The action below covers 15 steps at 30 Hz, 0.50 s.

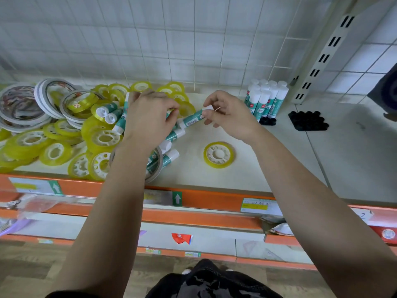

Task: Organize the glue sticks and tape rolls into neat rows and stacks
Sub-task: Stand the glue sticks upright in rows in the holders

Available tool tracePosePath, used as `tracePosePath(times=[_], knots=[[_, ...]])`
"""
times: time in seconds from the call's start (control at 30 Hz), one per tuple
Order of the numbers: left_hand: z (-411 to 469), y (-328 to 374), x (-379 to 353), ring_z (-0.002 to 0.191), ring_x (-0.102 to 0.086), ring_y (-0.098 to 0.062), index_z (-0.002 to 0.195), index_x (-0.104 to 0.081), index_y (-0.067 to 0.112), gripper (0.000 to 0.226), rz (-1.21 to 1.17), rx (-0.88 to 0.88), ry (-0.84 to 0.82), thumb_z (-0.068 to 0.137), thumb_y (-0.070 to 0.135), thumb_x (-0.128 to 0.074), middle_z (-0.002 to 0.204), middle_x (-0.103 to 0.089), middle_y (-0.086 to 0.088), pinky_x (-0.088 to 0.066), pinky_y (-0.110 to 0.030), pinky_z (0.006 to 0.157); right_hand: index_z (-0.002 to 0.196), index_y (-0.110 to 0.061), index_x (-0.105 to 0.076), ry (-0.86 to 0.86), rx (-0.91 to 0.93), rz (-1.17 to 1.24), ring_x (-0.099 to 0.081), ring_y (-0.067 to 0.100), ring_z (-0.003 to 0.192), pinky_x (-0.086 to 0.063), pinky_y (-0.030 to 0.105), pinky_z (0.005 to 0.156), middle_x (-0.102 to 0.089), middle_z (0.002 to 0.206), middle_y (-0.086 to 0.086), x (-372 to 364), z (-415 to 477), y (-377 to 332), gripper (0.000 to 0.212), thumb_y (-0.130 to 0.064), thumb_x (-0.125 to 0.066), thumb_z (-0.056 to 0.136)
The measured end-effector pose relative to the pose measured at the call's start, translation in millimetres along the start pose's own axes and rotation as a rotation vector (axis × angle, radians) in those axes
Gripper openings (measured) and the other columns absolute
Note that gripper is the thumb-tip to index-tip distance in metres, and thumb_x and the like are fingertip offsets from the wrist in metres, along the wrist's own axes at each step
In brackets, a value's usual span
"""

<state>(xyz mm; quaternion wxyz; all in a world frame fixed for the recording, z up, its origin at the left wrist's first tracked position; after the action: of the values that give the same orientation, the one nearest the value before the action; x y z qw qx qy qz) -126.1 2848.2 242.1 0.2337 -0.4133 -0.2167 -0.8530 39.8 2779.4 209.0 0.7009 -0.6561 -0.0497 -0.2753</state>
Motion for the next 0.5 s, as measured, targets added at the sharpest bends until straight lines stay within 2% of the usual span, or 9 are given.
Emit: tracePosePath(times=[0.13, 0.3, 0.4, 0.5], knots=[[10, 11, -16, 0.093, -0.060, -0.032, 0.096, -0.074, 0.021, 0.014, 0.036, 0.010, -0.175, 0.091, 0.022, -0.061, 0.094, -0.070, -0.005, -0.030, -0.039, 0.092, 0.095, -0.010, -0.058, 0.108, -0.057, 0.075, -0.071, 0.017, 0.069, -0.051, 0.028, 0.060, -0.064, 0.077, 0.001, 21, -9, 8, 0.009, -0.008, -0.066, 0.091], [12, 14, -35, 0.090, -0.058, -0.033, 0.093, -0.073, 0.016, 0.016, 0.146, 0.051, -0.312, 0.092, 0.026, -0.060, 0.088, -0.070, -0.006, -0.027, -0.037, 0.093, 0.089, -0.016, -0.063, 0.179, -0.113, 0.069, -0.071, 0.015, 0.066, -0.052, 0.030, 0.061, -0.065, 0.082, 0.011, 38, -19, 16, 0.008, -0.010, -0.068, 0.089], [12, 14, -38, 0.089, -0.057, -0.033, 0.090, -0.073, 0.016, 0.014, 0.111, 0.059, -0.325, 0.091, 0.024, -0.062, 0.086, -0.068, -0.006, -0.031, -0.037, 0.092, 0.085, -0.016, -0.063, 0.204, -0.136, 0.048, -0.070, 0.015, 0.063, -0.049, 0.025, 0.055, -0.067, 0.084, 0.019, 44, -24, 20, 0.008, -0.015, -0.069, 0.088], [11, 15, -39, 0.091, -0.060, -0.033, 0.090, -0.074, 0.014, 0.013, 0.033, 0.072, -0.348, 0.089, 0.025, -0.066, 0.091, -0.067, -0.008, -0.043, -0.039, 0.088, 0.083, -0.017, -0.060, 0.224, -0.164, 0.044, -0.066, 0.016, 0.058, -0.044, 0.023, 0.050, -0.071, 0.083, 0.015, 48, -27, 24, 0.011, -0.021, -0.069, 0.090]])
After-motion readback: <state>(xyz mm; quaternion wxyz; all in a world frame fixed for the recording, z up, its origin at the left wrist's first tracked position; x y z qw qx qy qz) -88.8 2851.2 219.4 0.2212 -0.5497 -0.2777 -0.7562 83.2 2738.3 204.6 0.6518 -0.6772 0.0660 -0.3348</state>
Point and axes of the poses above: each hand's wrist, its own z-axis towards the middle knuckle, its own x-axis out of the back of the hand, y = z × x, the point moved 6 cm from there along z, towards the middle knuckle
